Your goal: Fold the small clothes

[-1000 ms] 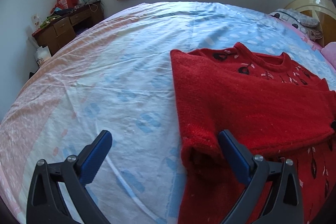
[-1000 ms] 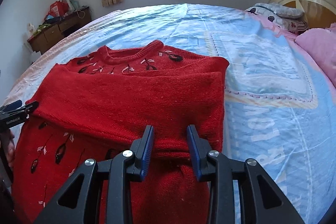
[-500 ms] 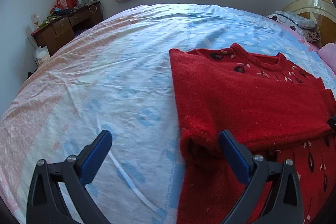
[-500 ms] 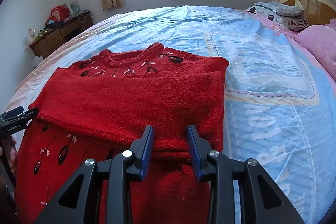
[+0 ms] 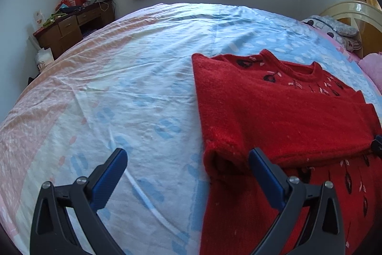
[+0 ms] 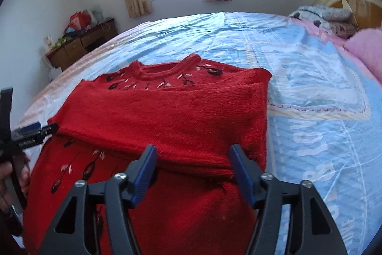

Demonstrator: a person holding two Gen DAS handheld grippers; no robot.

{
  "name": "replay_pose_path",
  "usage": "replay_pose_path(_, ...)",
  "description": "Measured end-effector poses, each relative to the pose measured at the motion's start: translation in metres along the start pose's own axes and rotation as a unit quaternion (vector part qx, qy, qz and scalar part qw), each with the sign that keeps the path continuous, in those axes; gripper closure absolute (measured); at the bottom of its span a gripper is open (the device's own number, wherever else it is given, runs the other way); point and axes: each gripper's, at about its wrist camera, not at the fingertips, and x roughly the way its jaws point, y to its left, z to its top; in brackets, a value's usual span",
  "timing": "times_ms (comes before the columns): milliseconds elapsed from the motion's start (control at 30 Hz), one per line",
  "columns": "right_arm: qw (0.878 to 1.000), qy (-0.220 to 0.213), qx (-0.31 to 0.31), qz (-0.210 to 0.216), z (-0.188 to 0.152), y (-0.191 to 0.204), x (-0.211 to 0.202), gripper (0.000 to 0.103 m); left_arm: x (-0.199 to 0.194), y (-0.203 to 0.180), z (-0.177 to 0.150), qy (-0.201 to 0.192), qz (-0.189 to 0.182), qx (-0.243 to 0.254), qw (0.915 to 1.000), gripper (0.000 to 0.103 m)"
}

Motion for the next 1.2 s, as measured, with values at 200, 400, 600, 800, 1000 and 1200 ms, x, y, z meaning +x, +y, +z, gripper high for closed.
replay_pose_path(200, 0.999, -0.004, -0.034, -0.028, -0.004, 0.020, -0.007, 0.029, -0.012, -0.002, -0.006, 0.005, -0.004, 0.010, 0.9999, 0.000)
replay_pose_path(400, 0.999, -0.020, 0.000, -0.037, -0.011, 0.011, -0.023, 0.029, -0.033, -0.002, -0.015, -0.011, -0.018, 0.015, 0.9997, 0.000)
replay_pose_path(600, 0.998, -0.014, 0.024, -0.049, -0.021, 0.001, -0.034, 0.029, -0.051, -0.001, -0.021, -0.023, -0.026, 0.021, 0.9992, 0.000)
replay_pose_path(800, 0.999, 0.001, 0.029, -0.043, -0.034, 0.004, -0.046, 0.029, -0.064, -0.003, -0.028, -0.029, -0.037, 0.022, 0.9987, 0.000)
replay_pose_path(1000, 0.999, 0.006, 0.036, -0.015, -0.045, 0.012, -0.066, 0.029, -0.079, -0.006, -0.036, -0.035, -0.047, 0.027, 0.9979, 0.000)
replay_pose_path(1200, 0.999, 0.006, 0.032, -0.008, -0.053, 0.020, -0.080, 0.029, -0.095, -0.010, -0.044, -0.043, -0.060, 0.034, 0.9967, 0.000)
